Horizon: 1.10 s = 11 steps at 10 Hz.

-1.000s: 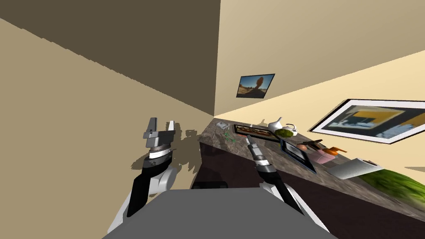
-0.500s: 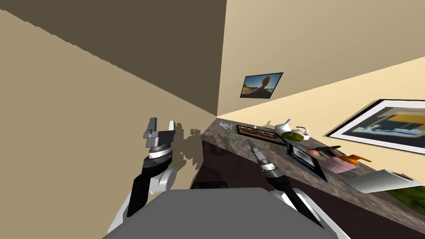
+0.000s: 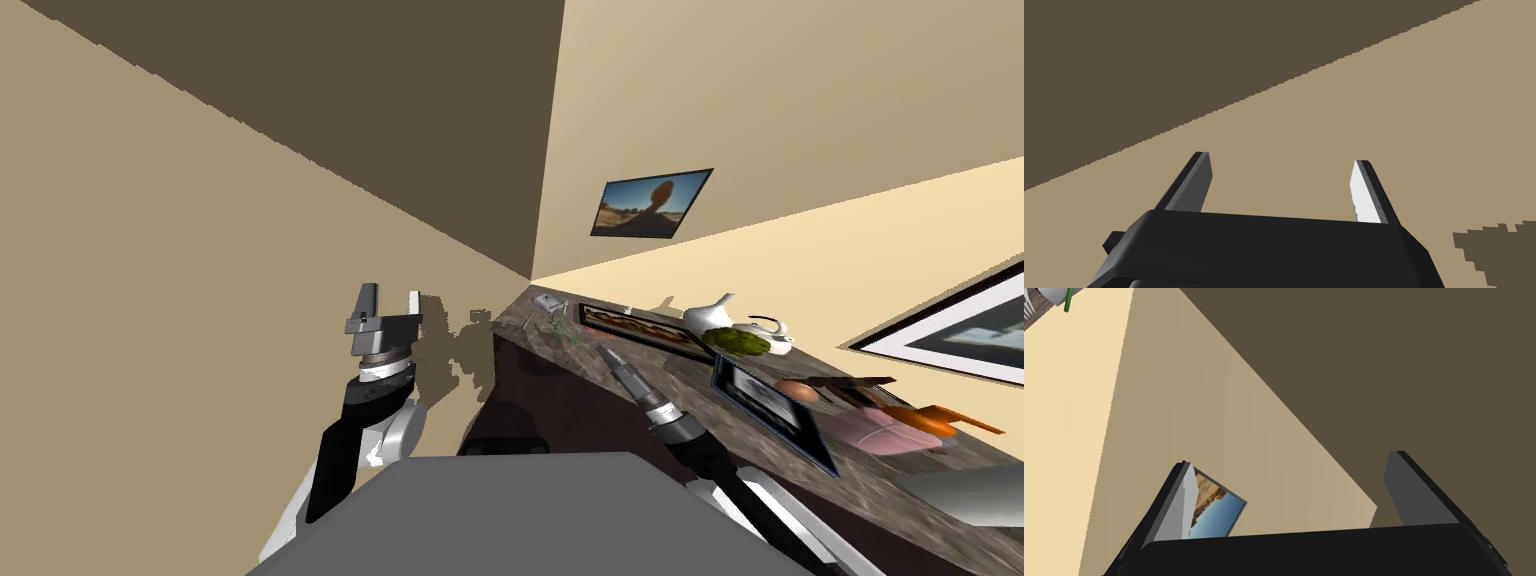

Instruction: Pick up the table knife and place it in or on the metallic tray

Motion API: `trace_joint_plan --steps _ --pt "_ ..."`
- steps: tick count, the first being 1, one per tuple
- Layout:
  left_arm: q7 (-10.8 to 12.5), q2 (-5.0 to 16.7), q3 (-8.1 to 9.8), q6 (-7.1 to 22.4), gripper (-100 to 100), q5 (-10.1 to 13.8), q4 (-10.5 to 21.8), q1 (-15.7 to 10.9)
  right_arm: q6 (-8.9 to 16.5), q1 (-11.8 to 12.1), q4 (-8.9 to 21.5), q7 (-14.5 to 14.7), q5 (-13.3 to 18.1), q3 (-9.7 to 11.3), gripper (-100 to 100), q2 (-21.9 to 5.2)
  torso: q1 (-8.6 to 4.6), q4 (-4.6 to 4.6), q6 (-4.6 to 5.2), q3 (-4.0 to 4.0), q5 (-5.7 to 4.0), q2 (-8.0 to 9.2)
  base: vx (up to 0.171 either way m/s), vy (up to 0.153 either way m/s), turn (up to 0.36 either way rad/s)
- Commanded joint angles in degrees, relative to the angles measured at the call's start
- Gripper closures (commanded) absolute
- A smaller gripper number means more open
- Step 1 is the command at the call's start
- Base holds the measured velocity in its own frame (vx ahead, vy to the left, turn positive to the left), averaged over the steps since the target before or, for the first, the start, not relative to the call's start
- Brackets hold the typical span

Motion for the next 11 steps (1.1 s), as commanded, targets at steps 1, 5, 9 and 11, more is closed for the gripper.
trace_joint_plan --steps 1,5,9,11 --pt "0.00 0.00 0.00 0.00 0 0.00 0.00 0.00 -0.63 2.36 1.58 0.17 2.28 -1.41 -100 -2.86 0.00 0.00 0.00 0.00 0.00 0.00 -0.035 -0.024 0.312" --pt "0.00 0.00 -0.01 0.00 0 0.00 0.00 -0.01 -1.28 4.69 3.32 0.19 4.53 -2.87 -100 -9.39 0.00 -0.01 -0.05 -0.01 0.01 0.00 -0.040 -0.023 0.159" --pt "0.00 0.00 0.00 0.00 0 0.00 0.00 0.00 -1.90 7.10 5.20 0.15 6.87 -4.35 -100 -15.18 -0.02 0.00 0.00 0.00 0.00 0.00 -0.034 -0.020 0.105" --pt "0.00 0.00 -0.01 0.00 0 0.00 0.00 -0.01 -2.50 9.57 7.20 0.05 9.29 -5.83 -100 -19.17 0.01 -0.01 -0.06 -0.01 0.01 -0.01 -0.046 -0.021 0.248"
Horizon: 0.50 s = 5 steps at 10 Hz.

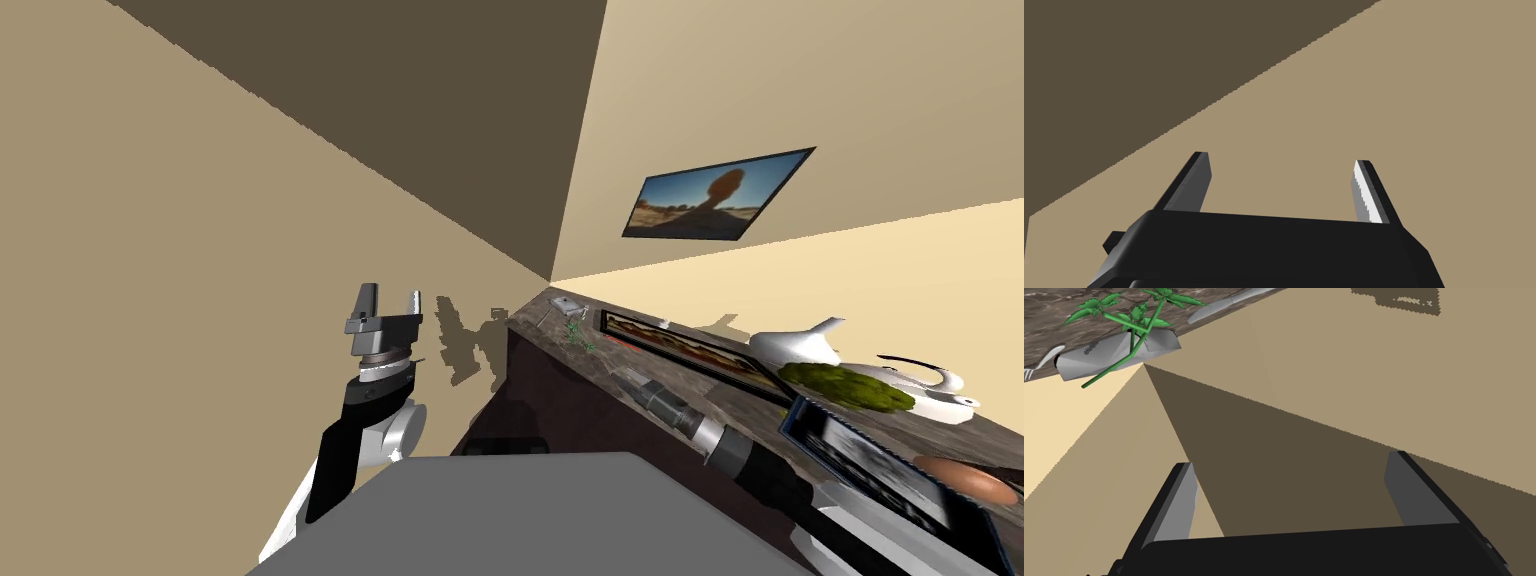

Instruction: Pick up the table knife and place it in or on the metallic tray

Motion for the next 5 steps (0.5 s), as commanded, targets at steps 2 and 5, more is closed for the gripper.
trace_joint_plan --steps 2,5 --pt "0.00 0.00 0.00 0.00 0 0.00 0.00 0.01 -1.01 2.98 2.57 0.02 2.90 -1.62 -100 -4.23 0.03 -0.01 0.01 -0.04 -0.01 -0.07 -0.021 -0.015 0.150" --pt "0.00 0.00 0.00 0.00 0 0.00 0.00 0.01 -1.53 5.50 4.81 -0.22 5.45 -3.09 -100 -9.46 0.05 -0.01 0.02 -0.04 0.00 -0.07 -0.032 -0.016 0.135"
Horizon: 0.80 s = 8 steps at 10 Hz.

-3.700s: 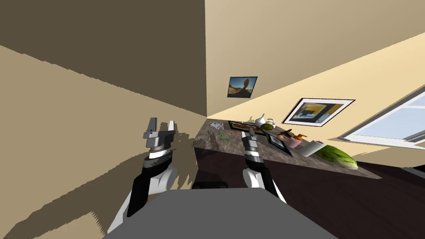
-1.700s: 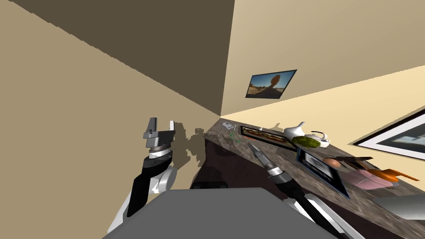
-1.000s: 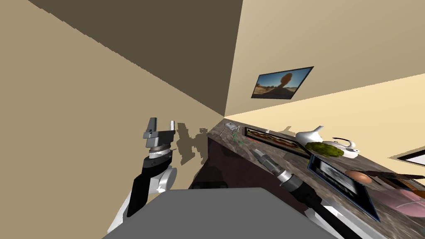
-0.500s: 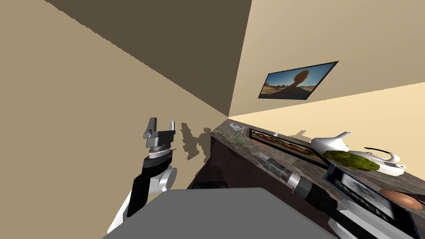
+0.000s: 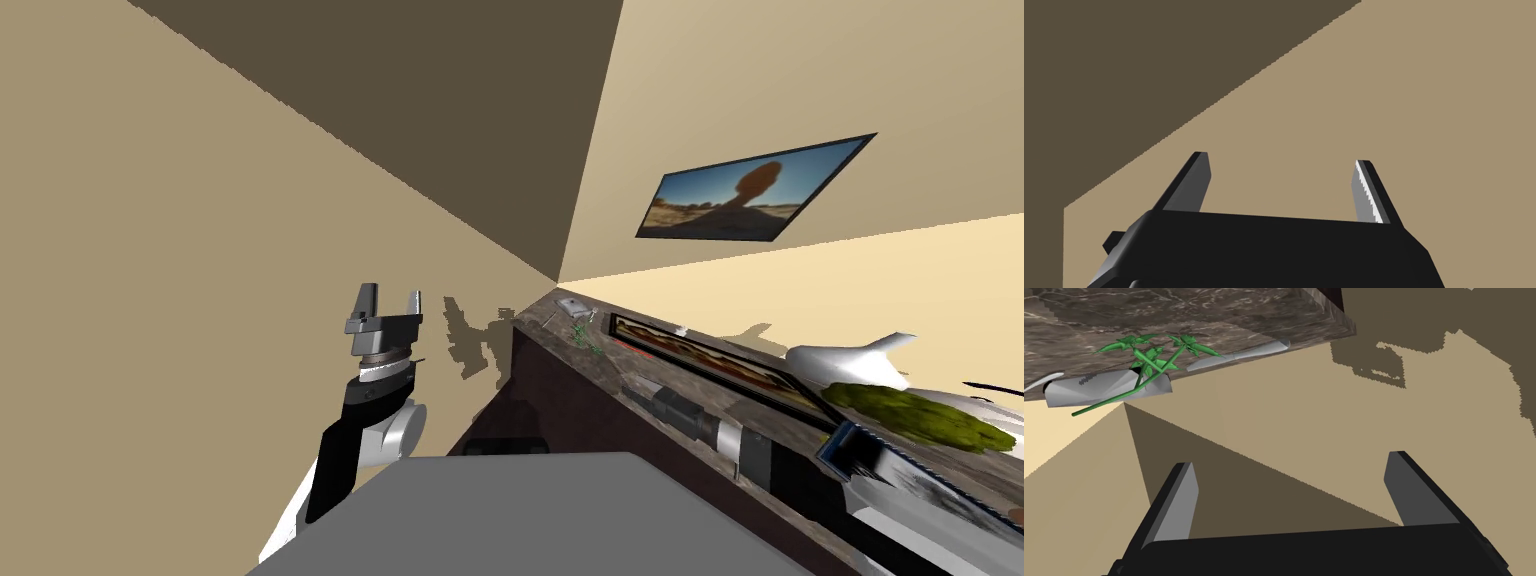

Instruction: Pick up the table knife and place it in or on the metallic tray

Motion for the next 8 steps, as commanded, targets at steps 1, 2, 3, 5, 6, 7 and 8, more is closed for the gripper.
trace_joint_plan --steps 1,2,3,5,6,7,8 --pt "0.00 0.00 0.00 0.00 0 0.00 0.00 0.00 -0.23 1.80 0.52 -0.03 1.24 -0.94 -100 -2.86 0.00 0.00 0.00 0.00 0.00 0.00 -0.036 -0.020 0.209" --pt "0.00 0.00 0.01 0.00 0 0.00 0.00 0.01 -0.23 1.80 0.52 -0.03 1.24 -0.94 -100 -4.42 -0.01 0.01 0.06 0.00 0.00 0.00 -0.015 -0.013 -0.026" --pt "0.00 0.00 0.01 0.00 0 0.00 0.00 0.02 -0.71 4.40 2.87 -0.33 3.84 -2.39 -100 -6.21 0.01 0.00 0.09 -0.02 -0.01 -0.05 -0.032 -0.003 0.267" --pt "0.00 0.00 0.01 0.00 0 0.00 0.00 0.01 -0.71 4.40 2.87 -0.33 3.84 -2.39 -100 -9.68 -0.01 0.00 0.06 -0.01 -0.02 -0.03 -0.023 -0.016 0.082" --pt "0.00 0.00 0.01 0.00 0 0.00 0.00 0.02 -1.15 7.01 5.30 -0.71 6.47 -3.82 -100 -11.49 0.00 -0.01 0.08 -0.03 -0.01 -0.07 -0.030 -0.005 0.261" --pt "0.00 0.00 0.00 0.00 0 0.00 0.00 0.00 -1.15 7.01 5.30 -0.71 6.47 -3.82 -100 -13.32 0.02 -0.01 0.02 -0.02 0.00 -0.04 -0.032 -0.016 0.178" --pt "0.00 0.00 0.01 0.00 0 0.00 0.00 0.01 -1.15 7.01 5.30 -0.71 6.47 -3.82 -100 -15.04 0.00 0.00 0.06 -0.02 -0.01 -0.04 -0.012 -0.012 0.000"
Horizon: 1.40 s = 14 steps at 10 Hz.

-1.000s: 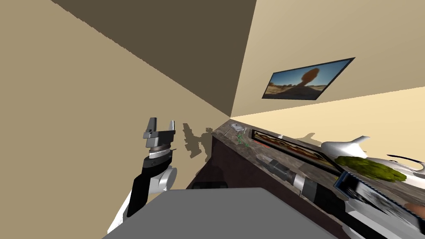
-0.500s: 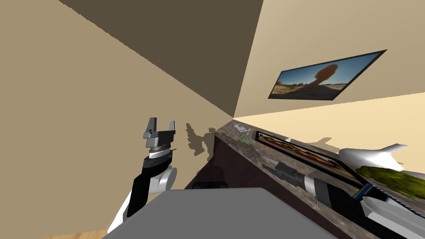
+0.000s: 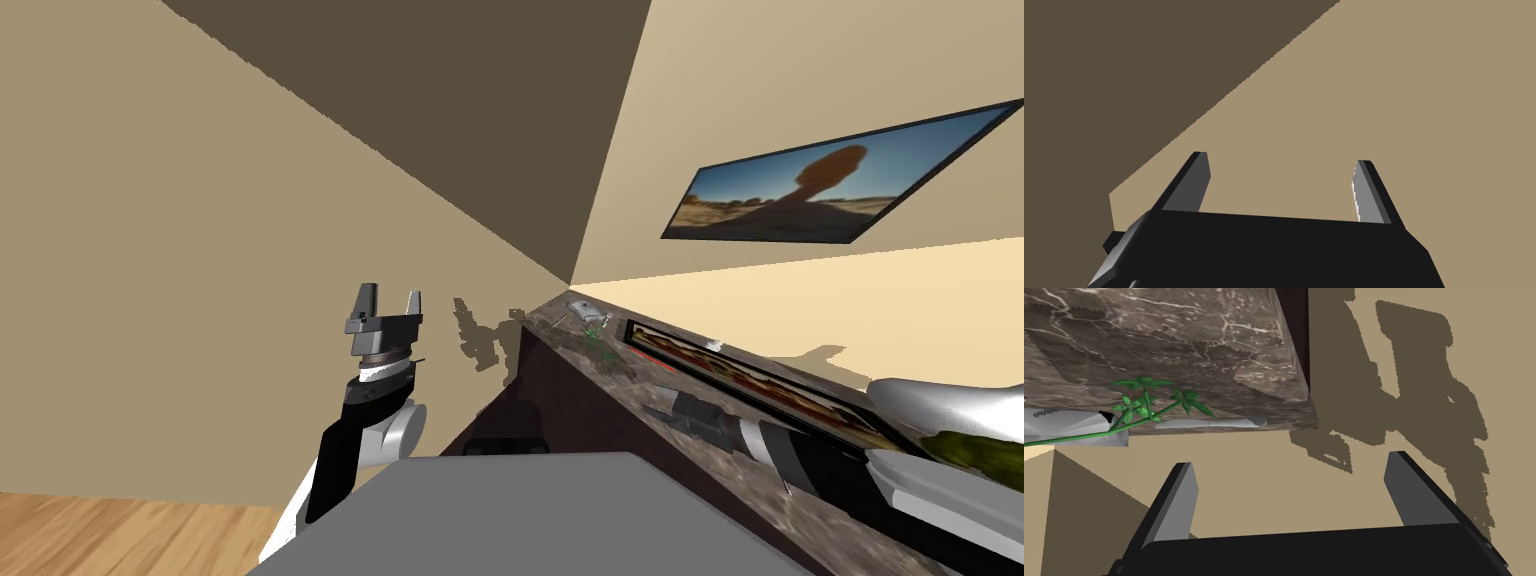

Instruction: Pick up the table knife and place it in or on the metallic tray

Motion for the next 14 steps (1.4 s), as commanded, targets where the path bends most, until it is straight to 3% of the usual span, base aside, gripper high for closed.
trace_joint_plan --steps 1,2,4,5,7,8,11,12,14 --pt "0.00 0.00 0.00 0.00 0 0.00 0.00 0.00 -0.09 -0.23 0.37 0.02 0.10 0.21 -100 -1.77 0.00 0.00 0.00 0.00 0.00 0.00 0.000 -0.003 -0.025" --pt "0.00 0.00 0.00 0.00 0 0.00 0.00 0.00 -0.48 2.39 2.89 -0.42 2.75 -1.19 -100 -4.04 0.03 -0.01 0.00 -0.02 0.00 -0.04 -0.020 -0.002 0.274" --pt "0.00 0.00 0.00 0.00 0 0.00 0.00 0.00 -0.48 2.39 2.89 -0.42 2.75 -1.19 -100 -7.44 0.00 0.00 -0.02 -0.01 0.00 -0.01 -0.018 -0.015 0.087" --pt "0.00 0.00 0.00 0.00 0 0.00 0.00 0.00 -0.82 5.00 5.45 -0.93 5.42 -2.54 -100 -9.22 0.01 0.00 0.01 -0.01 0.00 -0.02 -0.024 -0.007 0.252" --pt "0.00 0.00 0.00 0.00 0 0.00 0.00 0.00 -0.82 5.00 5.48 -0.93 5.42 -2.54 -100 -12.65 0.00 0.00 -0.01 -0.01 0.00 -0.02 -0.014 -0.013 0.076" --pt "0.00 0.00 0.00 0.00 0 0.00 0.00 0.00 -1.11 7.59 7.99 -1.50 8.08 -3.85 -100 -14.47 0.02 -0.01 0.02 -0.02 0.00 -0.04 -0.013 -0.004 0.252" --pt "0.00 0.00 0.00 0.00 0 0.00 0.00 0.00 -1.11 7.59 8.13 -1.50 8.08 -3.85 -100 -18.69 0.02 -0.01 0.02 -0.03 0.00 -0.05 -0.008 -0.007 0.036" --pt "0.00 0.00 0.00 0.00 0 0.00 0.00 0.00 -1.34 10.16 10.83 -2.13 10.74 -5.11 -100 -20.98 0.05 -0.01 0.02 -0.03 0.00 -0.06 -0.011 0.000 0.237" --pt "0.00 0.00 0.00 0.00 0 0.00 0.00 0.00 -1.34 10.16 10.83 -2.13 10.74 -5.11 -100 -23.94 0.01 -0.01 0.00 -0.04 0.00 -0.06 -0.008 -0.013 0.078"
